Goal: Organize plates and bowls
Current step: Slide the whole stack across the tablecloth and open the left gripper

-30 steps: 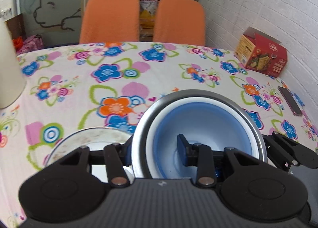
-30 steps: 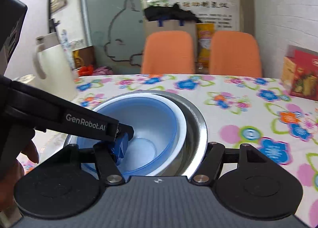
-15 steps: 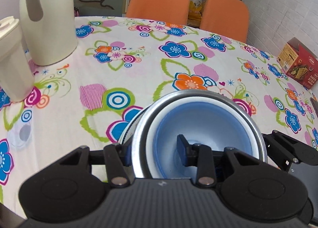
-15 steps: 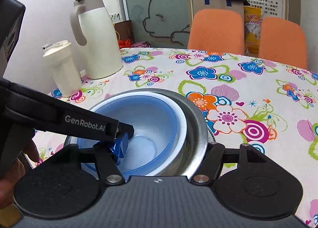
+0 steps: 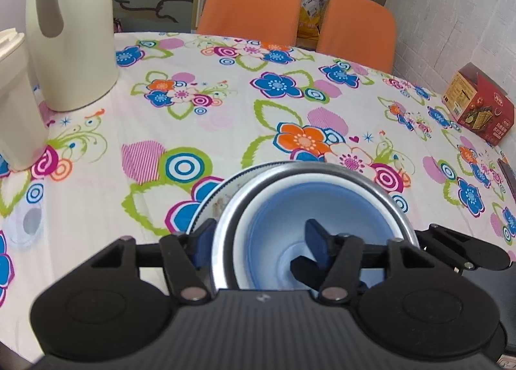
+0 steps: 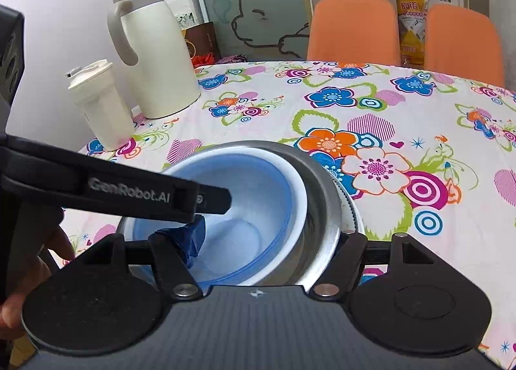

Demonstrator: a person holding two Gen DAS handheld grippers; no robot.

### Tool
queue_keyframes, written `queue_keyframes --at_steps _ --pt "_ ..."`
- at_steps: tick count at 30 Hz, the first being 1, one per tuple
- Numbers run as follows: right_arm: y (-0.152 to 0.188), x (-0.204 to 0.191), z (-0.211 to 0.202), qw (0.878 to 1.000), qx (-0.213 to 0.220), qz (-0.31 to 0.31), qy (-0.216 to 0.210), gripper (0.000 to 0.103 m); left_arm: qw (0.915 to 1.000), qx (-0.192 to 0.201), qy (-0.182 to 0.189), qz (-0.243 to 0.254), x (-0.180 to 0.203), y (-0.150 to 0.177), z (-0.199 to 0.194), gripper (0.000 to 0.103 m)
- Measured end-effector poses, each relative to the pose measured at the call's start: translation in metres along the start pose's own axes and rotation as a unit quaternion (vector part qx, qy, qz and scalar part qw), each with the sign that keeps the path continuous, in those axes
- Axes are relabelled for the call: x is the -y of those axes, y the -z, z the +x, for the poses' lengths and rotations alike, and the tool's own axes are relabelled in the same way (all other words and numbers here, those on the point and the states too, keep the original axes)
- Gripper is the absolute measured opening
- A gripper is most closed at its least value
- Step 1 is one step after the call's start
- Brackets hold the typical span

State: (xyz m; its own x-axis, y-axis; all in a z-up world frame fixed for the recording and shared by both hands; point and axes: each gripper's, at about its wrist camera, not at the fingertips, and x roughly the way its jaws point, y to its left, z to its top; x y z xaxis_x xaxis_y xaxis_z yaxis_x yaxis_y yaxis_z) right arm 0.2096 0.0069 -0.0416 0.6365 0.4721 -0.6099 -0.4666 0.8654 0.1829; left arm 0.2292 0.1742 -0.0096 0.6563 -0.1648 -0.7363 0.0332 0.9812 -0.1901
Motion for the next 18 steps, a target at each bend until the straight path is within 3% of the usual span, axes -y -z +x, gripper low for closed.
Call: queue_keyframes --at_steps 5,11,18 --pt "-0.005 0.007 -0.013 0.999 0.029 0.008 0.018 0.055 0.9982 0.043 -0.038 0.016 0.007 -0.005 -0.020 0.070" --pt "-0.008 0.027 -0.038 0.996 0.073 0.039 0.028 0.055 0.9978 0.062 -0.024 0.002 0.014 -0.008 -0.038 0.072" --pt "0.003 0.051 -0.070 0.991 0.101 0.066 0.062 0.056 0.9958 0.089 0.005 0.020 0.061 -0.002 -0.056 0.077"
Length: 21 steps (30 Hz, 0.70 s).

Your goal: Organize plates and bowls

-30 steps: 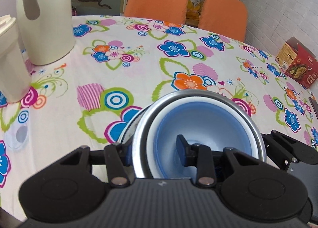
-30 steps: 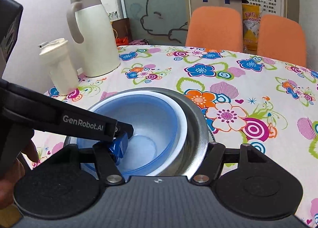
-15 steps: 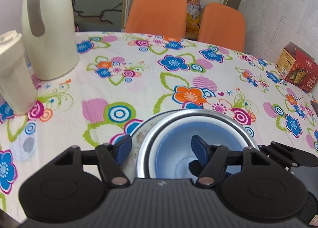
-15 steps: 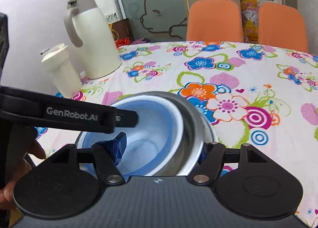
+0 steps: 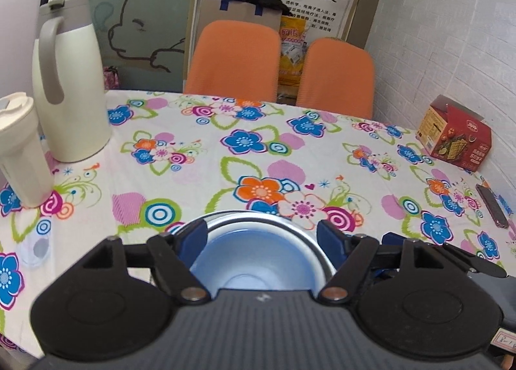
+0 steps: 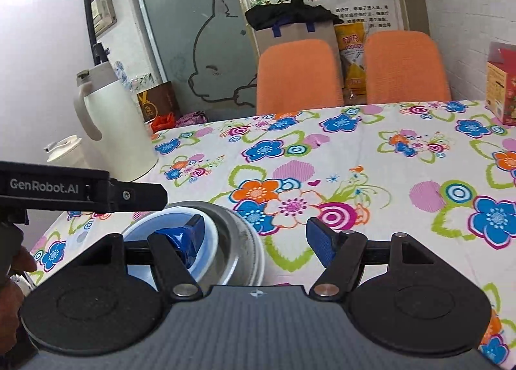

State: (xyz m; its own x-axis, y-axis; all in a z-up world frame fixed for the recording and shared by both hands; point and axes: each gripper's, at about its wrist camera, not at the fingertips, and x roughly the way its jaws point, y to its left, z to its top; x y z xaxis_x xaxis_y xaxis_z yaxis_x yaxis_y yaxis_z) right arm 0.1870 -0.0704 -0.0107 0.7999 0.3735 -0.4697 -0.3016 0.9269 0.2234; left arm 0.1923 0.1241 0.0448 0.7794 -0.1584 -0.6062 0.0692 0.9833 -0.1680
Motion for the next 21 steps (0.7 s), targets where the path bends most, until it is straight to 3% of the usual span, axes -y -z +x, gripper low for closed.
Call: queue_keyframes --at_steps 4,8,13,21 --pt "0.004 0.021 -0.024 0.999 0.018 0.020 0.030 0.056 0.9995 0.015 0.022 0.017 0.029 0.010 -0.010 0.094" --pt "0.014 0.036 -0.048 0.998 0.029 0.034 0.047 0.057 0.9985 0.027 0.017 0.045 0.054 0.024 -0.023 0.094" --pt "0.027 0.045 -0.072 0.997 0.042 0.048 0.051 0.057 0.9984 0.019 0.029 0.045 0.069 0.041 -0.035 0.094" --pt "0.054 0.045 -0.099 0.996 0.047 0.040 0.060 0.057 0.9989 0.024 0.008 0.040 0.084 0.079 -0.048 0.094"
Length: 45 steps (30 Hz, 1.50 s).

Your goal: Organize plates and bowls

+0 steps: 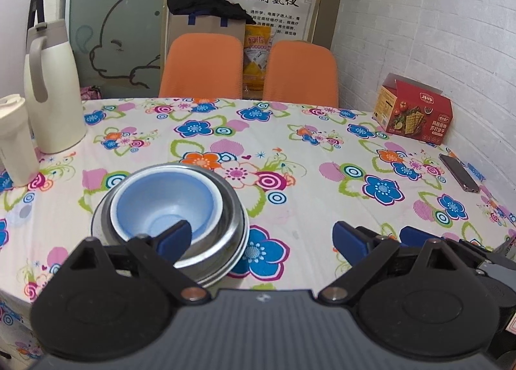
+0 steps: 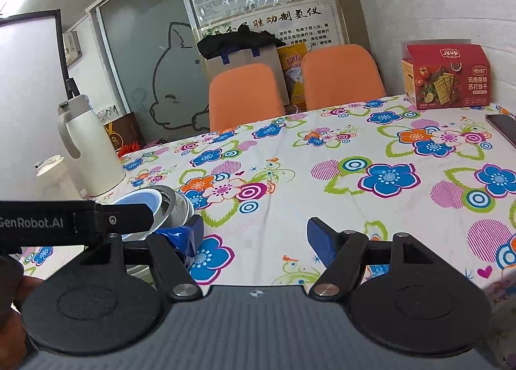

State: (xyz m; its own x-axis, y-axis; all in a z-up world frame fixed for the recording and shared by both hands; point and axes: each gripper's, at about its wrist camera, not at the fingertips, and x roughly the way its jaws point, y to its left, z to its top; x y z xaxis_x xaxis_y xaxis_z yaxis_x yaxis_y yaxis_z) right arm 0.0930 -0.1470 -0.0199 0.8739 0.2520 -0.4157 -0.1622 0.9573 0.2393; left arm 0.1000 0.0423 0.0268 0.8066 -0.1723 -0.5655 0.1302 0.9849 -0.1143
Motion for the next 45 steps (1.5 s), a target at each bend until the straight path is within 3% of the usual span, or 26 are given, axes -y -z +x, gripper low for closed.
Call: queue_keyframes --at_steps 5,11,22,35,45 --pt "0.015 0.001 -0.015 1.000 0.007 -0.019 0.022 0.057 0.9999 0.004 -0.008 0.011 0.010 0.017 -0.008 0.094" --pt "0.033 0.017 -0.026 0.998 0.018 -0.001 0.062 0.057 0.9990 0.009 -0.038 0.021 0.015 0.045 -0.016 0.094" --pt "0.061 0.018 -0.043 0.999 0.007 0.012 0.040 0.058 0.9975 -0.012 -0.056 0.041 0.025 0.085 -0.017 0.094" --pt "0.067 0.002 -0.075 0.998 0.046 -0.015 0.035 0.058 0.9962 0.020 -0.072 0.044 0.027 0.107 -0.050 0.094" --pt "0.074 -0.006 -0.090 0.994 0.076 -0.047 0.065 0.058 0.9938 0.049 -0.096 0.027 0.021 0.118 -0.067 0.094"
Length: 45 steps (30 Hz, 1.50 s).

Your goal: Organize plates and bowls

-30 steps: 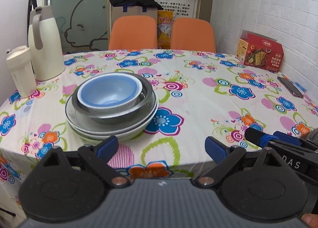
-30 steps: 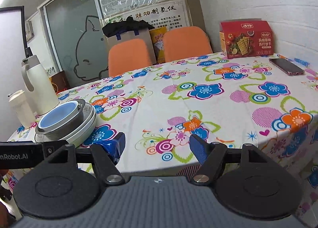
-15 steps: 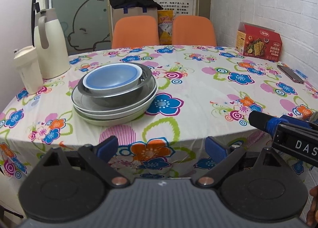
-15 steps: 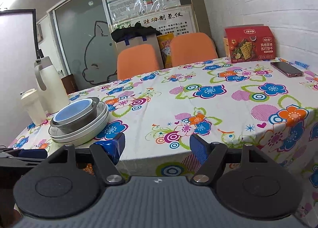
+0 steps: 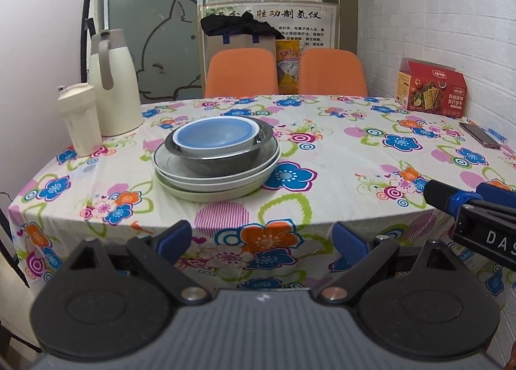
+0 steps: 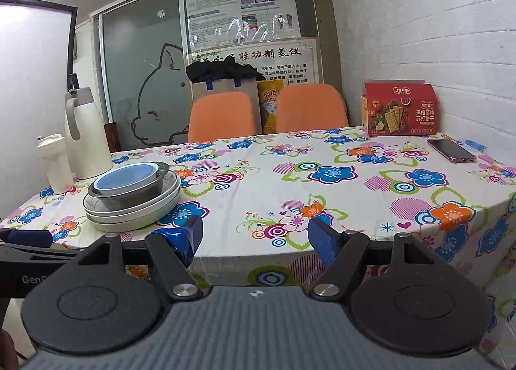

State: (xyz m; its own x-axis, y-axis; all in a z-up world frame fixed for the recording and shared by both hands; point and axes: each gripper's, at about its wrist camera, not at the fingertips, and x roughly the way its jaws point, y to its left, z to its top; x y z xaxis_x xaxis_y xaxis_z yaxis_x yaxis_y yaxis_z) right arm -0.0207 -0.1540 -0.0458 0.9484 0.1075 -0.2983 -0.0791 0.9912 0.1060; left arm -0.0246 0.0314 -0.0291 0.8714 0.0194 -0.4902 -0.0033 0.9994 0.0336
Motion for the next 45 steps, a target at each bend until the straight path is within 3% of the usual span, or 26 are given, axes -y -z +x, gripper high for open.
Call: queue_keyframes --at_steps 10,26,30,36,45 --pt "0.027 0.026 0.013 0.999 -0.035 0.034 0.022 0.058 1.0000 -0.002 -0.001 -0.004 0.002 0.002 -0.001 0.094" --pt "0.020 0.022 -0.004 1.000 -0.009 0.022 0.020 0.058 0.9996 0.009 0.006 0.025 0.014 0.004 -0.010 0.094" --pt "0.020 0.024 0.000 0.999 -0.025 0.036 -0.006 0.059 0.9997 -0.003 0.011 0.023 0.013 0.004 -0.006 0.094" --pt "0.031 0.023 0.020 0.995 -0.085 0.044 -0.026 0.059 0.9995 -0.014 0.005 0.027 0.014 0.008 0.000 0.094" --pt "0.041 0.018 0.028 0.992 -0.116 0.034 -0.040 0.059 0.9992 -0.024 0.004 0.032 0.014 0.012 0.004 0.094"
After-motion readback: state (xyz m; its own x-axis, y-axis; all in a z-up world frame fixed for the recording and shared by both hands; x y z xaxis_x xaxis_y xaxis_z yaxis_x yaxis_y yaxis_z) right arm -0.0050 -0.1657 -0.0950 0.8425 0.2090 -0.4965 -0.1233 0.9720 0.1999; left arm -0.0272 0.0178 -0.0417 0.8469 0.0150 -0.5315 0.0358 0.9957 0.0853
